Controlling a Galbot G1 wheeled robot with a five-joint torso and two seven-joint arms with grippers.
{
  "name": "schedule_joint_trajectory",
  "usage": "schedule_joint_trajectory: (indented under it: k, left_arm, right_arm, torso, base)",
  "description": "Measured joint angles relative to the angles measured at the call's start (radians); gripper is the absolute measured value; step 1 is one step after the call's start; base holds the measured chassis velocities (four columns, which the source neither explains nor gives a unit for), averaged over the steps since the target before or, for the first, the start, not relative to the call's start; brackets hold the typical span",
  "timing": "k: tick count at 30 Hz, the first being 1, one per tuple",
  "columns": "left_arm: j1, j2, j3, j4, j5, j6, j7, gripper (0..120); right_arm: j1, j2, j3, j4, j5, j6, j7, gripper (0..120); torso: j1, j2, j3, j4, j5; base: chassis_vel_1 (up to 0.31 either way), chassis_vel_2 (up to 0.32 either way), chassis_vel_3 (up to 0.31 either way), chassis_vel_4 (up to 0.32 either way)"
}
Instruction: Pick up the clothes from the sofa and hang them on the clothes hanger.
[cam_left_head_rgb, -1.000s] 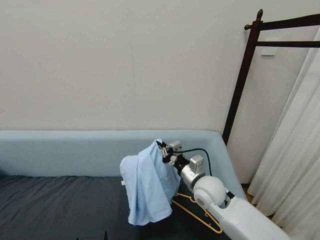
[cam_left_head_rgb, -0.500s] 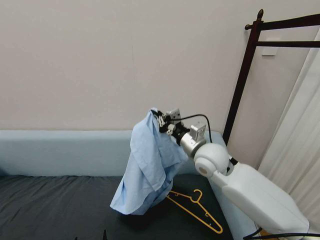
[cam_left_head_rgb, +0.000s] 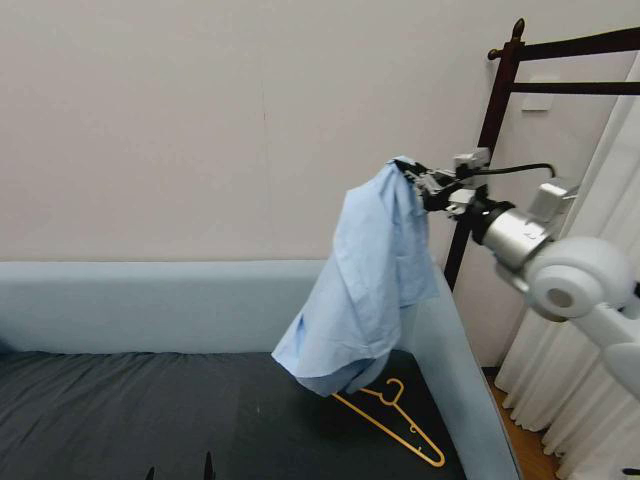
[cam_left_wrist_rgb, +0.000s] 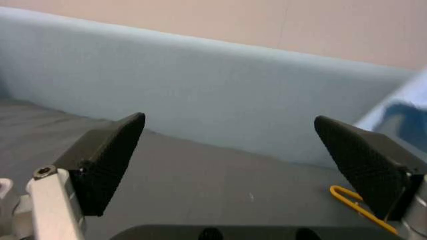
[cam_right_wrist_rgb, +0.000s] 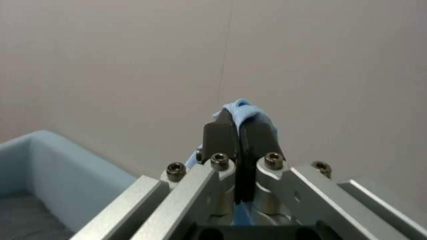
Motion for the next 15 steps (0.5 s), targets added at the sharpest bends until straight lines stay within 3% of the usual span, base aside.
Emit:
schedule_joint_trajectory:
  k: [4, 8, 10, 11, 12, 15]
  left_arm:
    - [0.006, 0.000, -0.006, 0.000, -0.012, -0.002, -0.005, 100]
    - [0.015, 0.003, -0.019, -0.001, -0.032, -0.008, -0.009, 100]
    - [0.025, 0.006, -0.027, 0.001, -0.046, -0.019, -0.013, 100]
    - [0.025, 0.006, -0.027, 0.001, -0.046, -0.019, -0.013, 100]
    - [0.030, 0.008, -0.030, 0.003, -0.050, -0.023, -0.014, 100]
    - [0.042, 0.013, -0.044, 0.009, -0.064, -0.035, -0.022, 100]
  right_arm:
    - [-0.036, 0.013, -0.026, 0.024, -0.026, -0.006, -0.030, 0]
    - [-0.034, 0.104, -0.162, 0.016, -0.124, -0.011, -0.034, 0]
    - [-0.022, 0.250, -0.315, -0.051, -0.244, -0.017, -0.018, 0]
    - [-0.022, 0.250, -0.315, -0.051, -0.244, -0.017, -0.018, 0]
    - [-0.024, 0.318, -0.367, -0.103, -0.298, -0.017, -0.010, 0]
    - [-0.066, 0.558, -0.461, -0.353, -0.451, 0.006, 0.014, 0]
  torso:
    - [0.000, 0.000, 0.000, 0.0001, -0.0006]
    - [0.000, 0.000, 0.000, 0.0004, -0.0004]
    - [0.000, 0.000, 0.000, 0.0010, -0.0008]
    - [0.000, 0.000, 0.000, 0.0010, -0.0008]
    - [0.000, 0.000, 0.000, 0.0009, -0.0011]
    - [0.000, 0.000, 0.000, 0.0015, -0.0004]
  base:
    - [0.000, 0.000, 0.000, 0.000]
    - [0.000, 0.000, 0.000, 0.000]
    - [0.000, 0.000, 0.000, 0.000]
    - [0.000, 0.000, 0.000, 0.000]
    - [0.000, 0.000, 0.000, 0.000]
    - [0.000, 0.000, 0.000, 0.000]
